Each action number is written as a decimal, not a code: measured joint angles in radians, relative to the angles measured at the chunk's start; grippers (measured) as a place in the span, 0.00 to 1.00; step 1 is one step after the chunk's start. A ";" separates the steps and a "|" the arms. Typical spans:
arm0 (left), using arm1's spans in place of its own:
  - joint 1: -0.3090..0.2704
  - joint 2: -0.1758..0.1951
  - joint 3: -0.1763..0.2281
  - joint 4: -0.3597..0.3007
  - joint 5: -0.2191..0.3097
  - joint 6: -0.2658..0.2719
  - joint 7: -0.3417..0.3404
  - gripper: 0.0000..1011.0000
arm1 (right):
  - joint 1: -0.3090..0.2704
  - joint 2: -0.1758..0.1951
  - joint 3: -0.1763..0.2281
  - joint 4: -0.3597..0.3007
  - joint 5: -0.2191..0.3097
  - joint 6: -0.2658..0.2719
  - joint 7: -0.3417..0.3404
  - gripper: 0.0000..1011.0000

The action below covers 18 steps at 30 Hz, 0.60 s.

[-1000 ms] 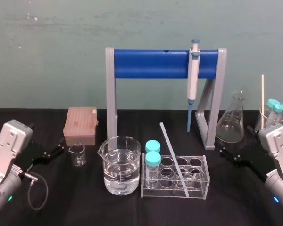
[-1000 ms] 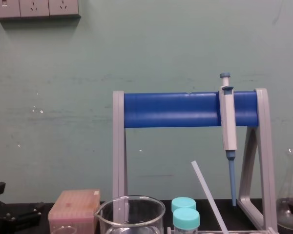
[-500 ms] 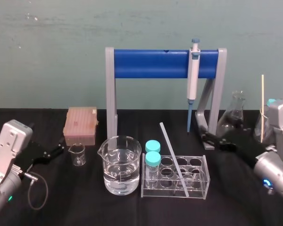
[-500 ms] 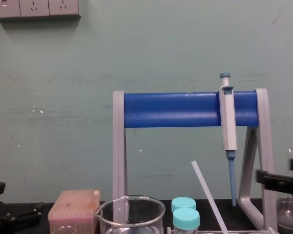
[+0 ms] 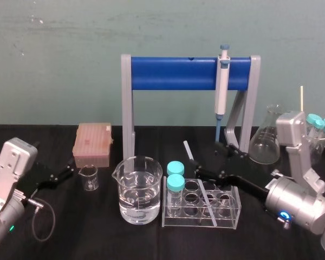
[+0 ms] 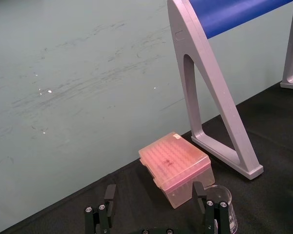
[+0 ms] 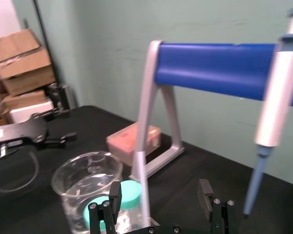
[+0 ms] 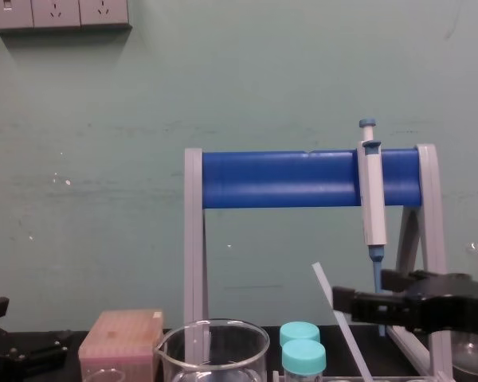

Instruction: Pick up the stirring rod with one hand, then place it down.

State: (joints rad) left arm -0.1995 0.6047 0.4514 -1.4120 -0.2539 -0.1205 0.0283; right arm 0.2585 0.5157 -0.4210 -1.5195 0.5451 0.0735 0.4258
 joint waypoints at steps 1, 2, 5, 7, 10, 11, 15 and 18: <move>0.000 0.000 0.000 0.000 0.000 0.000 0.000 0.99 | 0.002 0.000 -0.003 -0.001 -0.003 0.003 0.006 0.99; 0.000 0.000 0.000 0.000 0.000 0.000 0.000 0.99 | 0.005 -0.002 -0.009 -0.001 -0.010 0.009 0.016 0.99; 0.000 0.000 0.000 0.000 0.000 0.000 0.000 0.99 | 0.016 -0.008 -0.020 0.003 -0.022 0.019 0.030 0.99; 0.000 0.000 0.000 0.000 0.000 0.000 0.000 0.99 | 0.024 -0.013 -0.026 0.010 -0.029 0.025 0.036 0.99; 0.000 0.000 0.000 0.000 0.000 0.000 0.000 0.99 | 0.041 -0.025 -0.038 0.027 -0.042 0.034 0.044 0.99; 0.000 0.000 0.000 0.000 0.000 0.000 0.000 0.99 | 0.046 -0.029 -0.041 0.032 -0.045 0.035 0.045 0.99; 0.000 0.000 0.000 0.000 0.000 0.000 0.000 0.99 | 0.066 -0.045 -0.051 0.052 -0.059 0.041 0.049 0.99; 0.000 0.000 0.000 0.000 0.000 0.000 0.000 0.99 | 0.078 -0.056 -0.056 0.069 -0.066 0.047 0.051 0.99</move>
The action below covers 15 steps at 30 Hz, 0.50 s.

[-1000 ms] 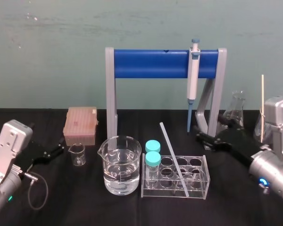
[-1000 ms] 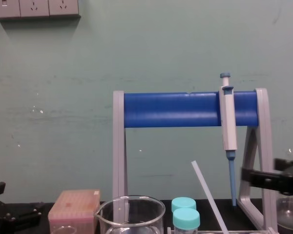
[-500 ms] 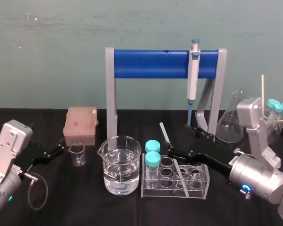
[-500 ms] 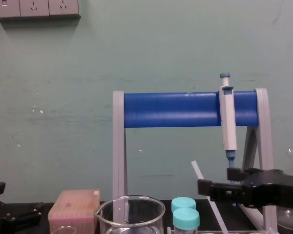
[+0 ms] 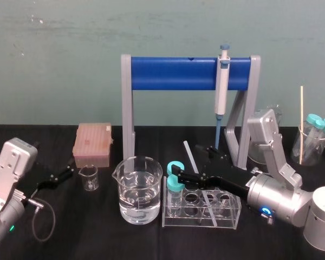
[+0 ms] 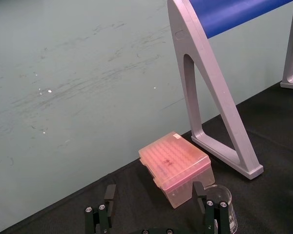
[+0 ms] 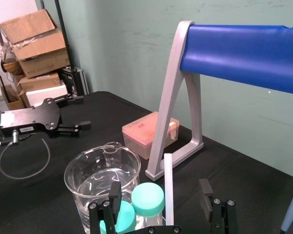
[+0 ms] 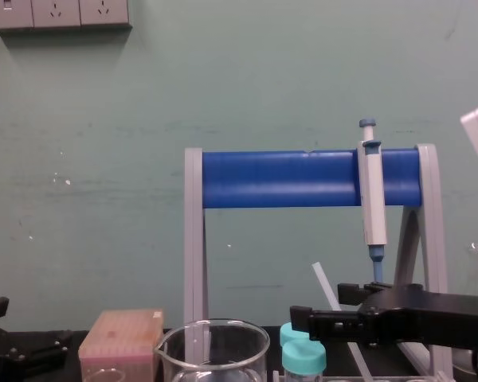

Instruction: Pick up the stirring rod with one hand, then place it down.

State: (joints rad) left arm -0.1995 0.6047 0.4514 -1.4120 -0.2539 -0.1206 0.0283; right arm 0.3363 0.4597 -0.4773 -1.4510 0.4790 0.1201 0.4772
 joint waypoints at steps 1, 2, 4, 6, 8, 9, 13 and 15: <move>0.000 0.000 0.000 0.000 0.000 0.000 0.000 0.99 | 0.004 -0.005 -0.002 0.006 -0.003 0.002 0.000 0.99; 0.000 0.000 0.000 0.000 0.000 0.000 0.000 0.99 | 0.006 -0.007 -0.002 0.008 -0.004 0.004 0.000 0.99; 0.000 0.000 0.000 0.000 0.000 0.000 0.000 0.99 | 0.010 -0.012 -0.004 0.014 -0.013 0.007 -0.003 0.99; 0.000 0.000 0.000 0.000 0.000 0.000 0.000 0.99 | 0.012 -0.015 -0.007 0.018 -0.026 0.007 -0.011 0.99; 0.000 0.000 0.000 0.000 0.000 0.000 0.000 0.99 | 0.013 -0.015 -0.008 0.019 -0.030 0.007 -0.014 0.99; 0.000 0.000 0.000 0.000 0.000 0.000 0.000 0.99 | 0.013 -0.015 -0.008 0.019 -0.029 0.007 -0.014 0.99; 0.000 0.000 0.000 0.000 0.000 0.000 0.000 0.99 | 0.013 -0.015 -0.007 0.018 -0.026 0.007 -0.013 0.99; 0.000 0.000 0.000 0.000 0.000 0.000 0.000 0.99 | 0.012 -0.014 -0.006 0.018 -0.024 0.007 -0.013 0.99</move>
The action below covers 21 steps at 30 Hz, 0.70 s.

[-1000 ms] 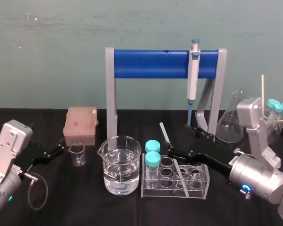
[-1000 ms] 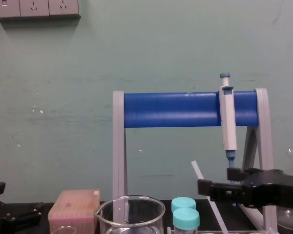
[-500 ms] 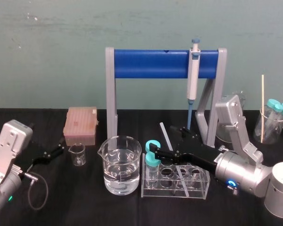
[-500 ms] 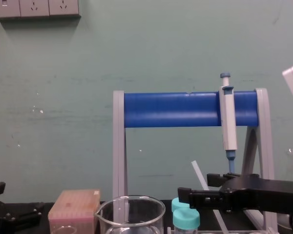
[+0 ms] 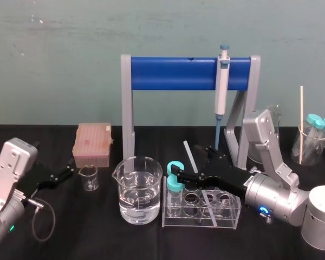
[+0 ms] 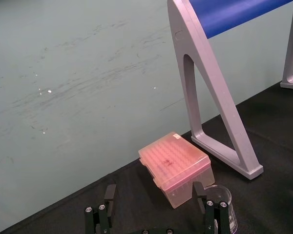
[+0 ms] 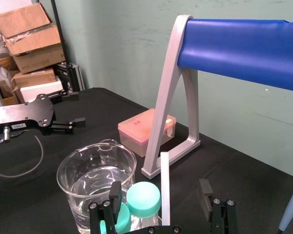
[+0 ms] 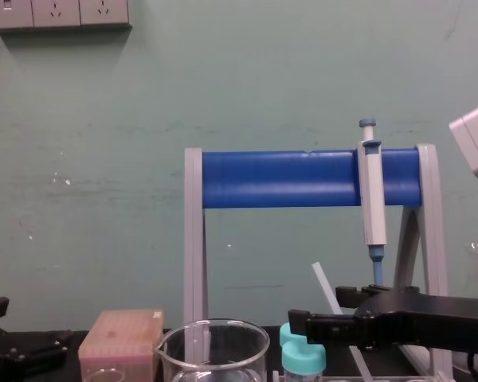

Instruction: Pick up the stirring rod with one hand, then place it down.

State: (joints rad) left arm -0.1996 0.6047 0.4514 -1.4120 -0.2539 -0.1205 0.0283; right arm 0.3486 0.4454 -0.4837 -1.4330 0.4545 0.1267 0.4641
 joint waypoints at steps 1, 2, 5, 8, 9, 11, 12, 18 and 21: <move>0.000 0.000 0.000 0.000 0.000 0.000 0.000 0.99 | 0.000 0.000 0.000 0.000 0.000 0.000 0.000 0.99; 0.000 0.000 0.000 0.000 0.000 0.000 0.000 0.99 | -0.001 0.000 0.000 -0.001 0.001 0.000 0.000 0.96; 0.000 0.000 0.000 0.000 0.000 0.000 0.000 0.99 | -0.001 0.001 0.001 -0.001 0.002 0.000 0.001 0.89; 0.000 0.000 0.000 0.000 0.000 0.000 0.000 0.99 | -0.001 0.001 0.001 -0.002 0.004 0.000 0.001 0.84; 0.000 0.000 0.000 0.000 0.000 0.000 0.000 0.99 | -0.001 0.001 0.001 -0.002 0.004 0.000 0.001 0.79; 0.000 0.000 0.000 0.000 0.000 0.000 0.000 0.99 | -0.002 0.001 0.001 -0.002 0.005 0.000 0.002 0.73; 0.000 0.000 0.000 0.000 0.000 0.000 0.000 0.99 | -0.002 0.001 0.001 -0.002 0.006 0.000 0.002 0.70; 0.000 0.000 0.000 0.000 0.000 0.000 0.000 0.99 | -0.002 0.002 0.002 -0.003 0.007 0.000 0.002 0.52; 0.000 0.000 0.000 0.000 0.000 0.000 0.000 0.99 | -0.003 0.002 0.002 -0.003 0.007 0.000 0.003 0.42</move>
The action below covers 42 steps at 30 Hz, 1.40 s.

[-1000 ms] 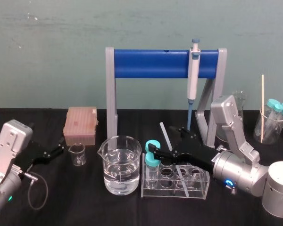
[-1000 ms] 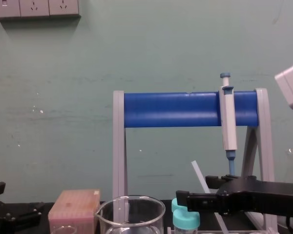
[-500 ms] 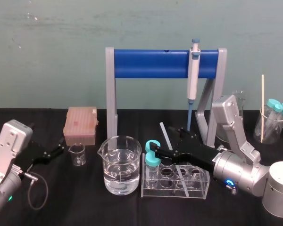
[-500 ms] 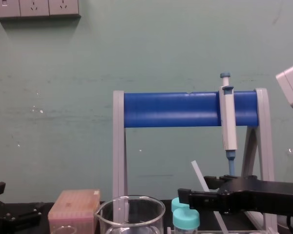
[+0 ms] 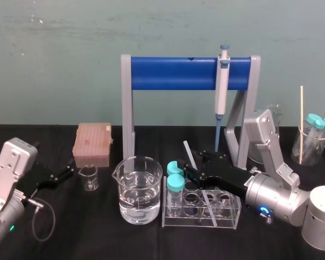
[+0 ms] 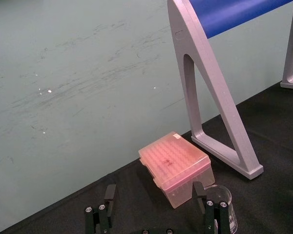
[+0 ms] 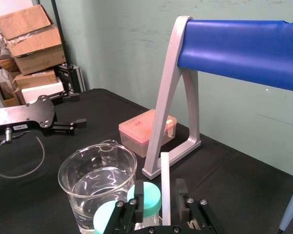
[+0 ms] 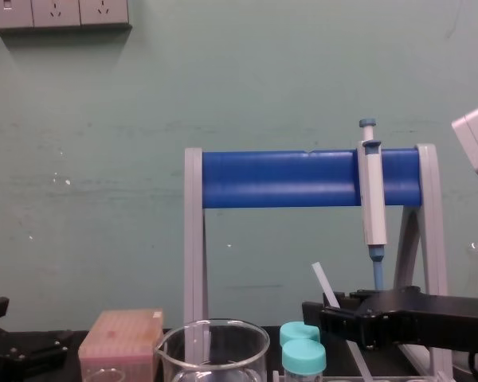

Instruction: Pick up the stirring rod with one hand, then place it down.

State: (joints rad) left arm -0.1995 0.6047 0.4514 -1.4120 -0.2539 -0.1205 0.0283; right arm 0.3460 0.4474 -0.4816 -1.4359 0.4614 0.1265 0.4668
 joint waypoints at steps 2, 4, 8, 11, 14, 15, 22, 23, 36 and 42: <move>0.000 0.000 0.000 0.000 0.000 0.000 0.000 0.99 | 0.000 0.000 0.000 0.000 0.000 0.000 0.000 0.34; 0.000 0.000 0.000 0.000 0.000 0.000 0.000 0.99 | 0.000 0.000 0.000 0.000 0.000 0.000 0.000 0.30; 0.000 0.000 0.000 0.000 0.000 0.000 0.000 0.99 | 0.000 0.000 0.000 -0.001 0.001 0.000 0.001 0.18; 0.000 0.000 0.000 0.000 0.000 0.000 0.000 0.99 | 0.000 0.000 0.000 -0.001 0.001 0.000 0.001 0.09; 0.000 0.000 0.000 0.000 0.000 0.000 0.000 0.99 | 0.000 0.000 0.000 -0.001 0.001 0.000 0.001 0.07; 0.000 0.000 0.000 0.000 0.000 0.000 0.000 0.99 | 0.000 0.000 0.000 -0.001 0.001 0.000 0.001 0.07; 0.000 0.000 0.000 0.000 0.000 0.000 0.000 0.99 | -0.020 -0.009 0.016 -0.001 -0.016 -0.062 0.000 0.07; 0.000 0.000 0.000 0.000 0.000 0.000 0.000 0.99 | -0.024 -0.010 0.019 -0.001 -0.020 -0.081 0.000 0.07; 0.000 0.000 0.000 0.000 0.000 0.000 0.000 0.99 | -0.114 -0.034 0.094 -0.024 -0.025 -0.328 0.021 0.07; 0.000 0.000 0.000 0.000 0.000 0.000 0.000 0.99 | -0.157 -0.046 0.141 -0.058 0.009 -0.394 0.043 0.07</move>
State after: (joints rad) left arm -0.1995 0.6047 0.4514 -1.4120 -0.2539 -0.1205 0.0283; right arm 0.1886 0.4016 -0.3403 -1.4935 0.4702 -0.2672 0.5097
